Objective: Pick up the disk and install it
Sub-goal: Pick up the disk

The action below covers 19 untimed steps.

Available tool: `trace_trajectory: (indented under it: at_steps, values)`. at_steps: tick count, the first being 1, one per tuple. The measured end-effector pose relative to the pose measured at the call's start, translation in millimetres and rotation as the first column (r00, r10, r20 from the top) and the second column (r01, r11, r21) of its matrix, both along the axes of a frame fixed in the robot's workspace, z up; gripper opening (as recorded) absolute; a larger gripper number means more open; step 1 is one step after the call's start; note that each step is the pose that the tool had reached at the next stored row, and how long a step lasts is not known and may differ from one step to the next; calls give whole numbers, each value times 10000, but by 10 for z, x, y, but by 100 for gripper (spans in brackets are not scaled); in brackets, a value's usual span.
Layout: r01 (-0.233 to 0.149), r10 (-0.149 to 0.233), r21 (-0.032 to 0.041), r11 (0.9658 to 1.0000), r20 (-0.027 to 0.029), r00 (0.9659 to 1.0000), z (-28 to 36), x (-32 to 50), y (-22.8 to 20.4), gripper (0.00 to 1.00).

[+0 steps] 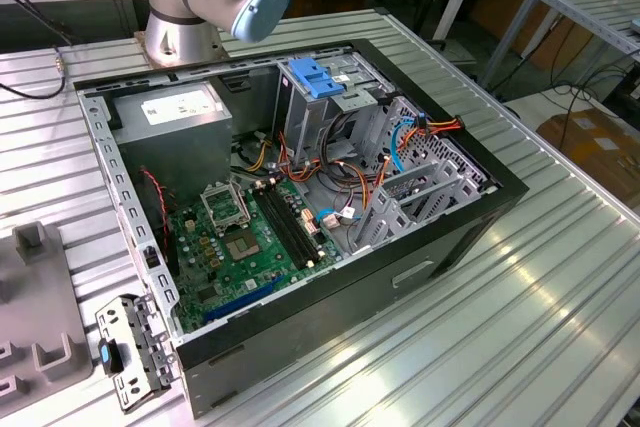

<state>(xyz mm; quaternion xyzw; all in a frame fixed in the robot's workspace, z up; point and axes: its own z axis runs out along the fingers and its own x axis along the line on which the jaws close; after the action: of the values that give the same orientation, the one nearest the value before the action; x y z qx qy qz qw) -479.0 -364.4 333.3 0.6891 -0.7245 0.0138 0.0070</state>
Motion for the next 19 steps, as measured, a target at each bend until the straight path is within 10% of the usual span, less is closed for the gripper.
trace_trajectory:
  at_steps: [12, 19]
  values:
    - [1, -1, -249, 9997, 0, 10000, 352, -1, 1, 37]
    - [1, -1, -404, 9992, 0, 10000, 664, 0, 2, 37]
